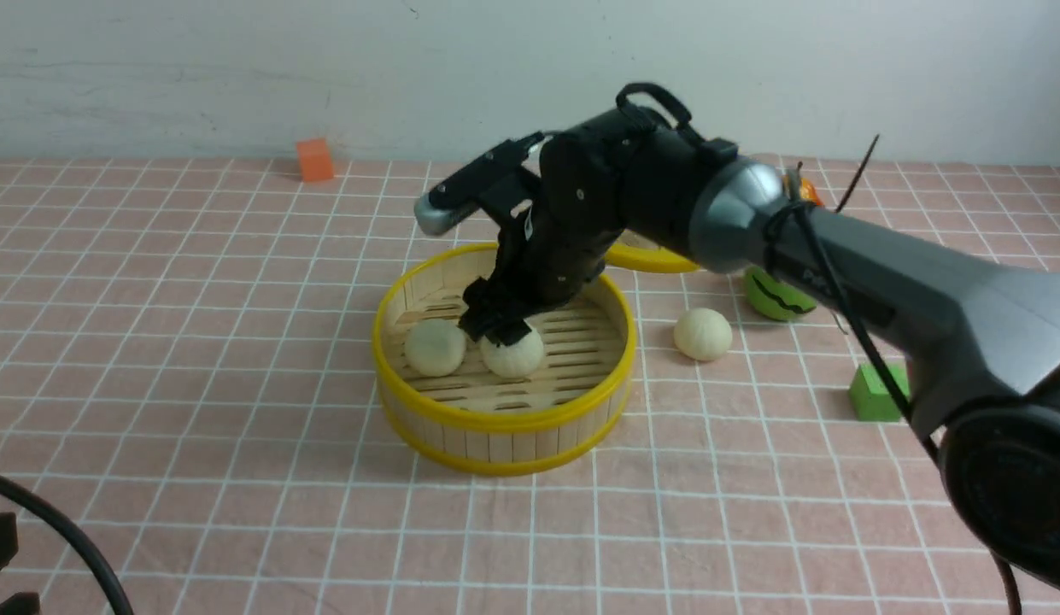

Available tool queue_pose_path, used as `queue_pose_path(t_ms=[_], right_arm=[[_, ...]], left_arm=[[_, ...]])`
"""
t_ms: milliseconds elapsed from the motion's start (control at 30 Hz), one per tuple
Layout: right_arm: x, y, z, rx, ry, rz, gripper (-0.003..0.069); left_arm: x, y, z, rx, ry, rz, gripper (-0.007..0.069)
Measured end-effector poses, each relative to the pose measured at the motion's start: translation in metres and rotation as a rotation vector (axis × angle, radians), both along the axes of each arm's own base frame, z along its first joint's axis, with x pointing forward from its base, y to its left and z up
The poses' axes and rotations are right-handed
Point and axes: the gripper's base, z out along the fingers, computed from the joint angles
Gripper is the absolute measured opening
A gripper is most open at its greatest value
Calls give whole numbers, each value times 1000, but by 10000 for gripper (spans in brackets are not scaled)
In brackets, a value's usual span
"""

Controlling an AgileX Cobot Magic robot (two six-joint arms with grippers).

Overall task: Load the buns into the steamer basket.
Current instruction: Use the right arm to put the steamed stuffed bun into the steamer, then use the right arm to grab a steamed stuffed bun, then use the right arm to put the steamed stuffed bun into the steamer

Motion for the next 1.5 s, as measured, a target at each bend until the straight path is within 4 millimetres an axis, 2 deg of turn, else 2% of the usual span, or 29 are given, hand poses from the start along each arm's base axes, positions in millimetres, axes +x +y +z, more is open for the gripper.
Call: queue_pose_path(t_ms=[33, 100, 167, 200, 267, 300, 367, 400, 433, 467, 500, 600, 800, 867, 900, 933, 1033, 1067, 1100, 1267, 1400, 1433, 1467, 1500], right_arm=[[1, -4, 13, 13, -24, -14, 648], [4, -23, 52, 47, -83, -67, 673], [11, -51, 70, 67, -83, -158, 671], [11, -54, 72, 69, -80, -170, 668], [25, -91, 64, 47, 6, -304, 638], [32, -107, 49, 14, 78, -363, 612], [45, -123, 19, -25, 165, -423, 566], [51, -128, -2, -50, 220, -443, 540], [51, -129, -3, -51, 221, -445, 536], [57, -131, -30, -76, 275, -455, 494], [59, -130, -40, -81, 296, -455, 473], [63, -126, -54, -73, 303, -450, 438], [68, -127, -65, -78, 290, -485, 391], [68, -127, -71, -85, 301, -493, 331], [68, -127, -71, -82, 305, -492, 274], [68, -127, -71, -80, 306, -492, 265], [67, -125, -71, -73, 315, -475, 94], [67, -125, -71, -73, 316, -472, 74], [66, -125, -70, -88, 320, -443, 22], [60, -126, -52, -117, 311, -386, 13], [42, -117, 5, -64, 217, -336, 13], [41, -115, 8, -60, 214, -330, 13], [31, -104, 26, -25, 191, -298, 13], [26, -97, 32, -10, 185, -273, 13]], left_arm=[[0, 0, 0, 0, 1, 0, -13], [0, 0, 0, 0, 1, 0, -13], [0, 0, 0, 0, 1, 0, -13], [0, 0, 0, 0, 1, 0, -13], [0, 0, 0, 1, 1, 0, -12], [0, 0, 0, 1, 1, 0, -12], [0, 0, 0, 0, -1, 0, -11], [0, 0, 0, -1, -3, -1, -10], [0, 0, 0, -1, -3, -1, -10], [0, 0, 0, -1, -3, -1, -6], [0, 0, 0, -1, -3, -1, -6], [0, 0, 0, 0, -3, -1, -3], [0, 0, 0, 2, -4, -1, 0], [0, 0, 0, 3, -4, -1, 4], [0, 0, 0, 3, -4, -1, 4], [0, 0, 0, 3, -4, -1, 4], [0, 0, 0, 3, -4, -1, 7], [0, 0, 0, 3, -4, -1, 7], [0, 0, 0, 3, -4, -1, 7], [0, 0, 0, 3, -4, -1, 13], [0, 0, 1, 6, -10, -3, 17], [0, 0, 1, 5, -11, -3, 17], [1, 0, 1, 8, -17, -5, 17], [1, 0, 2, 8, -21, -7, 17]])
